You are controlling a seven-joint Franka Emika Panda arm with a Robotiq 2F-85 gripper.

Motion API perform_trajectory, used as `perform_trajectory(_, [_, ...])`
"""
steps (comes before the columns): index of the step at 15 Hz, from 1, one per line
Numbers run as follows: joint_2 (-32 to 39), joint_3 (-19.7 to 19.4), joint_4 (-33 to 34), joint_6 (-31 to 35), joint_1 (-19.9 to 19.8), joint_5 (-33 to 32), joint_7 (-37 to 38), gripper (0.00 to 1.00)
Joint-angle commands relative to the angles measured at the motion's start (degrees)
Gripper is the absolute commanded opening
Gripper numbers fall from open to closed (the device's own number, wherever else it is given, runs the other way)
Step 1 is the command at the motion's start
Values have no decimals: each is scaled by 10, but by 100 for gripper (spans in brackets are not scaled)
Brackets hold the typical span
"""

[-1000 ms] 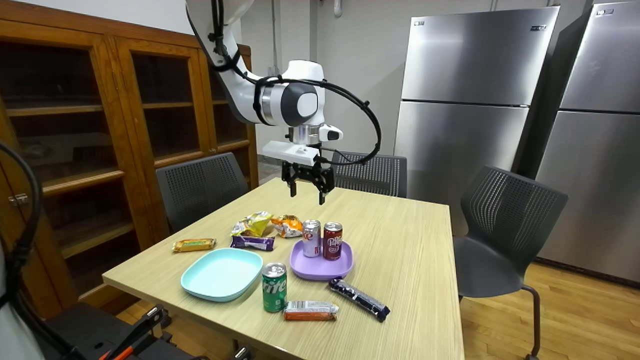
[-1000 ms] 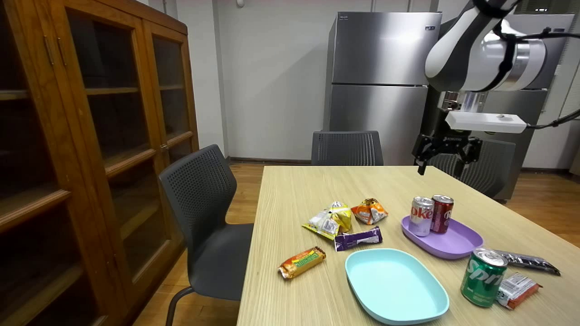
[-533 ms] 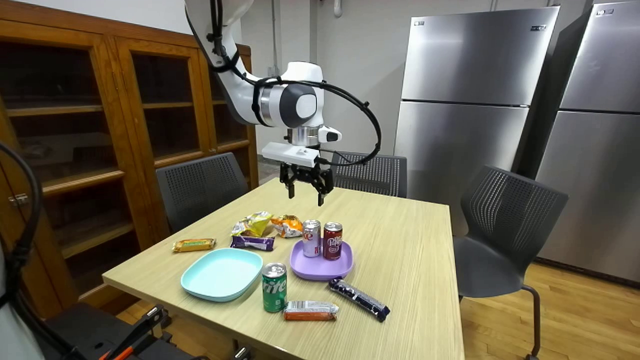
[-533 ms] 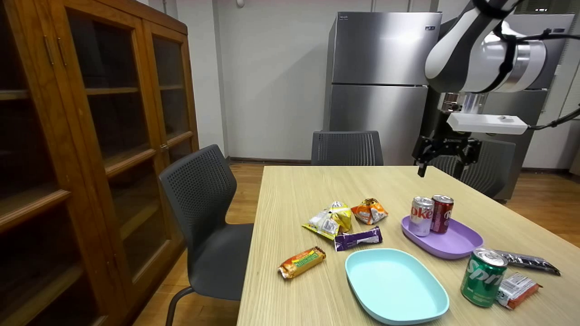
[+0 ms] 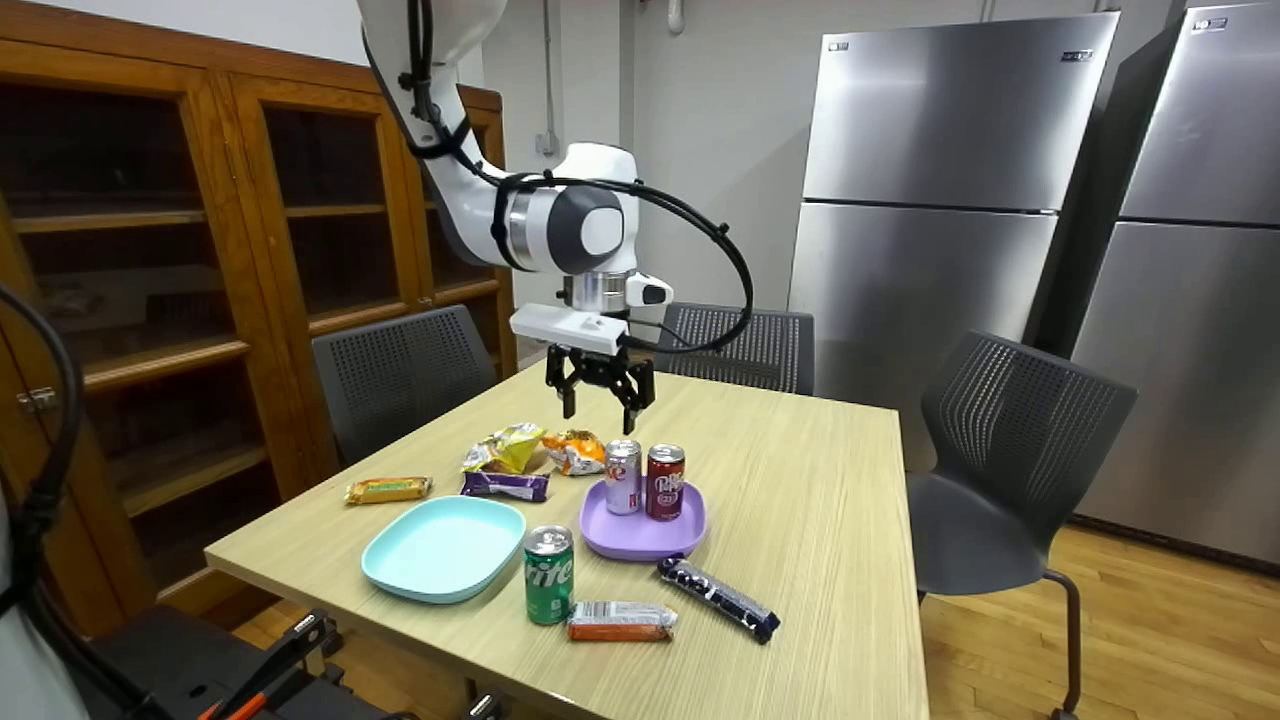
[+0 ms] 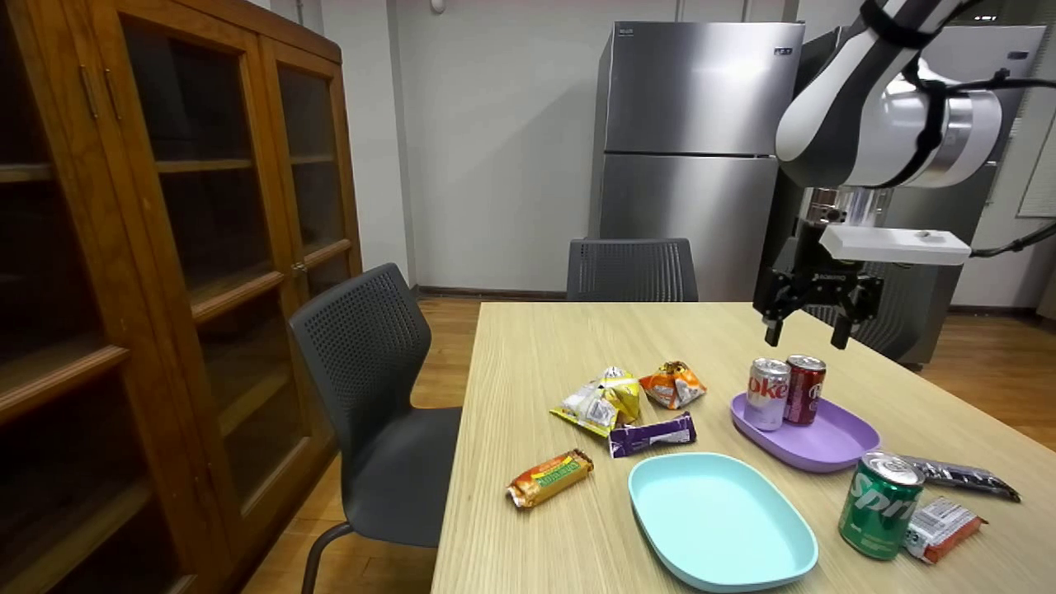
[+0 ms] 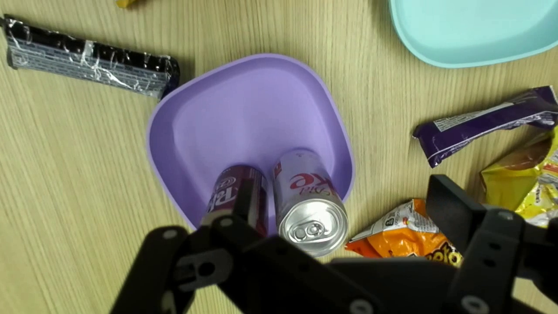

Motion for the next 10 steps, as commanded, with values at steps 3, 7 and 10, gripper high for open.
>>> perform_trajectory(3, [-68, 9, -88, 35, -14, 1, -42, 100])
perform_trajectory(7, [-94, 3, -146, 83, -12, -13, -58, 100])
perform_trajectory(10, [-101, 7, -185, 132, -15, -4, -69, 100])
